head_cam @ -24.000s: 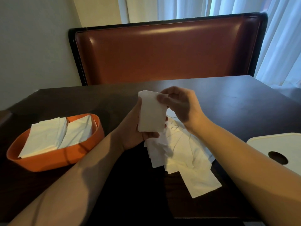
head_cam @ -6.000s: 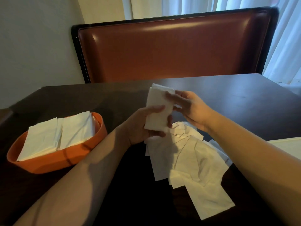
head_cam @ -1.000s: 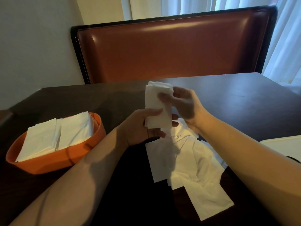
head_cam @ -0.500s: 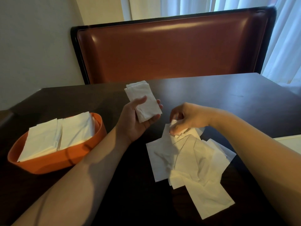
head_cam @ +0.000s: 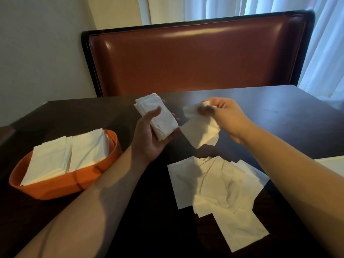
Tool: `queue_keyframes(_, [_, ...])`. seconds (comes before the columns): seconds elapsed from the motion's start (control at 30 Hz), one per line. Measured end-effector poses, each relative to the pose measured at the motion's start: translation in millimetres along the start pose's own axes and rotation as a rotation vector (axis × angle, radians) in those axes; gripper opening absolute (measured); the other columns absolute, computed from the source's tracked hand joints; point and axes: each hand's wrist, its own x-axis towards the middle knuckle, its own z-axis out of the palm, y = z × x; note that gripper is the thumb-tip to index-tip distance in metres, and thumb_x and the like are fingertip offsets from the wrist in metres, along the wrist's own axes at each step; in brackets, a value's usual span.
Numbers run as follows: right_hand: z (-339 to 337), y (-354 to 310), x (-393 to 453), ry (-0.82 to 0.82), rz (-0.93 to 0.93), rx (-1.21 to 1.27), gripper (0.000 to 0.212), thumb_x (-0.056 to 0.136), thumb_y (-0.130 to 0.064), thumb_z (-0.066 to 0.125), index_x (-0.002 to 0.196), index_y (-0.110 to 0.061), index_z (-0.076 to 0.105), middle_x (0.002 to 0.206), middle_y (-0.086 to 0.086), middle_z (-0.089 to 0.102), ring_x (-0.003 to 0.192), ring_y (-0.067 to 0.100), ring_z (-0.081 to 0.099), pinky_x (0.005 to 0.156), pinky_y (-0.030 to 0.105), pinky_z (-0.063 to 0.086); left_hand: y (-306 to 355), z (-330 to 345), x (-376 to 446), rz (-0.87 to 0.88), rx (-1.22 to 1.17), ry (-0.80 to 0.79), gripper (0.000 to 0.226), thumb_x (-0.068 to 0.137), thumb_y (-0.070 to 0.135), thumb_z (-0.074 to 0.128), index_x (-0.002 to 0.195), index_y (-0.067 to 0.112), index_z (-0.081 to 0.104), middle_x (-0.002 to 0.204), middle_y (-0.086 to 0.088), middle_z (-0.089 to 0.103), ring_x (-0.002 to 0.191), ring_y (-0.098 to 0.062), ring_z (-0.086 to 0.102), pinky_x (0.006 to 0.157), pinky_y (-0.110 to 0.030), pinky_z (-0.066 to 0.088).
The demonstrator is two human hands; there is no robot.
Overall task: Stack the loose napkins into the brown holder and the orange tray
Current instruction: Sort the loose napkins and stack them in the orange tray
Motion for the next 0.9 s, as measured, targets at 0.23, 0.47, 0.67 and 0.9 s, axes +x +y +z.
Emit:
queue_keyframes(0.23, [2.5,3.5,2.9,0.115,0.075,0.132,0.016,0.093,-0.023,0.066,0.083,-0.011,0.067,0.079,0.009,0.065,0.074,0.027,0.052,0.067,0.035,0.045,-0.4,0.1,3.3,-0.047,0.056,0.107,0.042,0.093,0.027,0.059,0.134,0.021,0.056,0.115,-0.014,0.060,0.102,-0.027,0.061,0.075,-0.035,0.052])
queue_keyframes(0.47, [6.9,9.7,4.1,0.292,-0.168,-0.174,0.009,0.094,-0.022,0.066,0.090,-0.014,0.069,0.093,0.003,0.067,0.087,0.017,0.061,0.062,0.014,0.046,-0.6,1.5,2.9,-0.056,0.117,0.114,0.035,0.094,0.028,0.058,0.128,0.025,0.059,0.113,-0.013,0.064,0.102,-0.026,0.063,0.074,-0.035,0.054])
queue_keyframes(0.67, [4.4,-21.6,-11.0,-0.355,0.046,0.529,0.029,0.092,-0.020,0.062,0.114,-0.002,0.059,0.108,0.016,0.061,0.103,0.029,0.061,0.093,0.042,0.055,1.9,3.7,-1.3,-0.070,0.213,0.065,0.045,0.093,0.033,0.060,0.136,0.019,0.054,0.123,-0.015,0.066,0.117,-0.032,0.063,0.095,-0.045,0.052])
queue_keyframes(0.9, [31.7,-12.1,-12.1,0.038,-0.135,0.087,0.012,0.090,-0.011,0.069,0.097,-0.002,0.071,0.070,-0.011,0.066,0.058,-0.005,0.056,0.057,0.011,0.044,-1.1,6.3,-5.2,-0.206,0.398,-0.098,0.059,0.100,0.059,0.027,0.099,0.024,0.074,0.086,-0.005,0.073,0.077,-0.019,0.070,0.075,-0.037,0.045])
